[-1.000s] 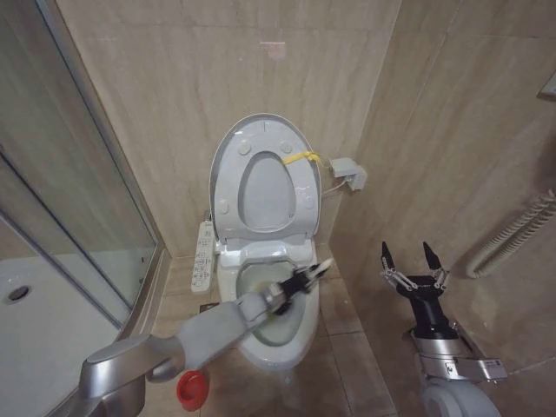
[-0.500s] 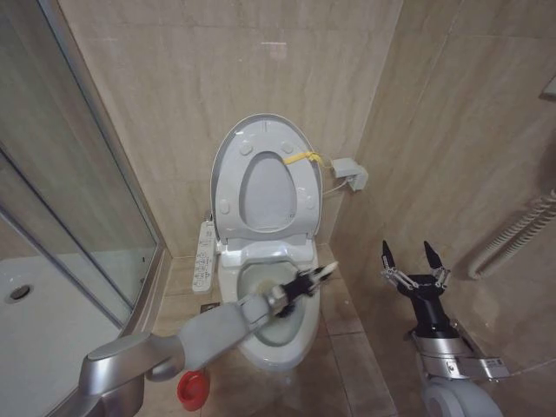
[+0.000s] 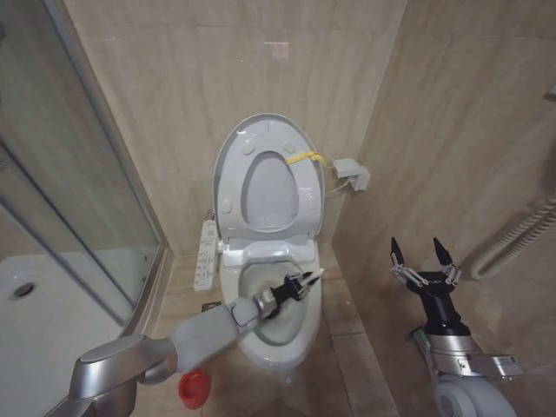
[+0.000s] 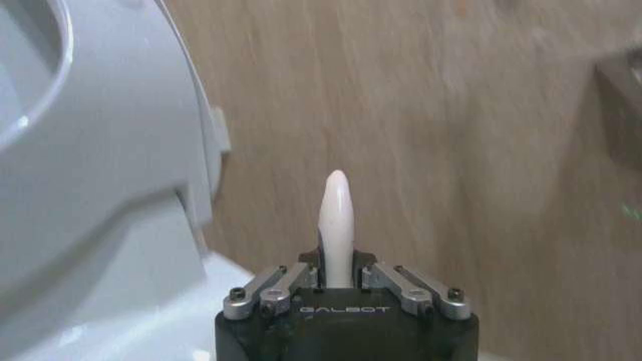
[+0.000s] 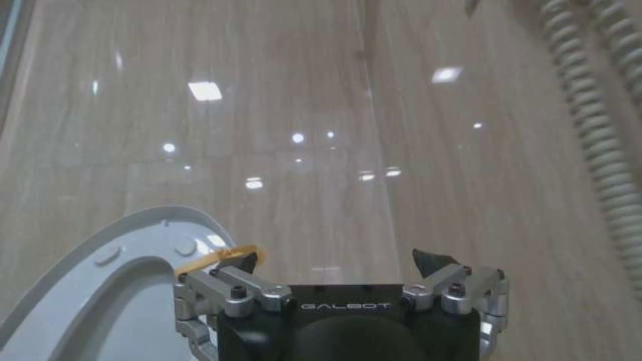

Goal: Open the toilet lid, clean the toilet bowl with a toilet brush, close the toilet lid, and flush.

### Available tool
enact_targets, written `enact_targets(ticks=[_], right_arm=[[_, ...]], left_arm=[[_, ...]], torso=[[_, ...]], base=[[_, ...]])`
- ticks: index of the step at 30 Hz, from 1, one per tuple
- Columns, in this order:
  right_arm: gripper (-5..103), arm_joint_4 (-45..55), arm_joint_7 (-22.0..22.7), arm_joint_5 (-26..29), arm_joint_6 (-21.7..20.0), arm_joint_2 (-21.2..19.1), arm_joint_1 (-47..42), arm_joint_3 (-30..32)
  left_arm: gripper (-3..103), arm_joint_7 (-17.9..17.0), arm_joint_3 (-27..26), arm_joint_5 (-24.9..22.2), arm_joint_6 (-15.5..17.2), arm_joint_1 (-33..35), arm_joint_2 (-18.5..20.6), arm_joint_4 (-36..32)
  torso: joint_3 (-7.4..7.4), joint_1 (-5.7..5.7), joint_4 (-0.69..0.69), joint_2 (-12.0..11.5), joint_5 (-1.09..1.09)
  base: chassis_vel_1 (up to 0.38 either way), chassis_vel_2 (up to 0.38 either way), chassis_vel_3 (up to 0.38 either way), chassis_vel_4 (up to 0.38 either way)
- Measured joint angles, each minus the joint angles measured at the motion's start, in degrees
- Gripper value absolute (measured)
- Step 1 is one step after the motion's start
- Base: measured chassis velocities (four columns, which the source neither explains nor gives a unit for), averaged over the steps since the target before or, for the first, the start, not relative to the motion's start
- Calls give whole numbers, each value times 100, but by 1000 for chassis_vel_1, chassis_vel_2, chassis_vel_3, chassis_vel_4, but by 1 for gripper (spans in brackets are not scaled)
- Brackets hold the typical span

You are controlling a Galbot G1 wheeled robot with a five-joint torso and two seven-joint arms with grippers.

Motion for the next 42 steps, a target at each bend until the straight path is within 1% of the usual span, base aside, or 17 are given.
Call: enact_targets(ticks=[2, 5, 7, 9, 12, 15, 17, 19, 22, 24, 25, 28, 31, 36, 38, 40, 42], right_arm=[[100, -23, 0, 1, -6, 27, 32, 2], [100, -23, 0, 2, -7, 63, 36, 5], [100, -19, 1, 3, -8, 65, 29, 6], [100, -12, 1, 13, -8, 29, 18, 17], [100, -16, 1, 22, -9, 3, 27, 24], [100, -38, 1, 20, -10, 11, 42, 21], [100, -43, 0, 8, -10, 67, 50, -4], [100, -42, -3, 0, -9, 82, 44, -12], [100, -2, -6, -1, -1, 79, 2, -16], [100, 2, -7, 0, 0, 63, -5, -13], [100, 4, -7, 3, 3, 39, -5, 0], [100, 2, -6, 11, 4, 11, -3, 37], [100, -2, -5, 21, 4, -2, -3, 82], [100, 34, -4, 56, 4, -18, -53, 125], [100, 65, -6, 68, 6, -39, -86, 131], [100, 66, -7, 69, 8, -44, -87, 130], [100, 45, -8, 63, 7, -28, -62, 120]], left_arm=[[19, -159, -34, -143, 166, -136, -29, -723], [19, -232, 31, -184, 231, -125, 11, -996], [19, -193, 123, -126, 198, -59, 64, -776], [19, -26, 166, 62, -2, 50, 47, -24], [19, 24, 109, 64, -41, 27, -11, 96], [19, -59, 76, -128, 136, -124, -6, -395], [19, -179, 88, -361, 335, -272, 76, -1069], [19, -174, 159, -371, 358, -256, 174, -1110], [19, 75, 273, 32, 40, 19, 333, -189], [19, 97, 268, 96, -37, 78, 329, -57], [19, 88, 244, 113, -57, 122, 285, -14], [19, 2, 176, 28, 18, 94, 184, -257], [19, -117, 76, -150, 154, -87, 34, -946], [19, 31, 75, -15, 79, 0, 149, -504], [19, 177, 2, 176, -84, 116, 128, 97], [19, 178, -58, 188, -102, 119, 84, 138], [19, 63, -112, 60, 8, 19, 3, -278]], torso=[[-1, 1, -14, 1, 0], [-2, 0, -18, 1, -1], [-1, 0, -17, 0, 2], [0, 0, -3, 0, 2], [0, 0, -2, 0, 0], [0, 1, -5, -1, 2], [-2, 0, -19, 1, -2], [-2, 0, -18, 1, 1], [-1, 0, -4, 0, 2], [0, 0, 2, 0, 2], [-1, 0, -1, 0, 0], [0, 0, -1, 0, 2], [-2, 0, -20, 1, -4], [-1, 0, -16, 0, 3], [1, 1, 1, -1, 3], [0, 0, 0, 0, 2], [1, 1, -4, -1, 2]], base=[[0, 0, 0, 0], [-15, -20, -9, -15], [-55, -59, -27, -1], [0, 0, 0, 0], [15, 19, 4, 6], [12, 52, 18, -7], [0, 0, 0, 0], [0, 0, 0, 0], [0, 0, 0, 0], [0, 0, 0, 0], [52, 39, 48, 47], [20, 60, 7, 21], [0, 0, 0, 0], [-32, -28, -9, -12], [0, 0, 0, 0], [26, 24, 8, 19], [27, 61, 0, 18]])
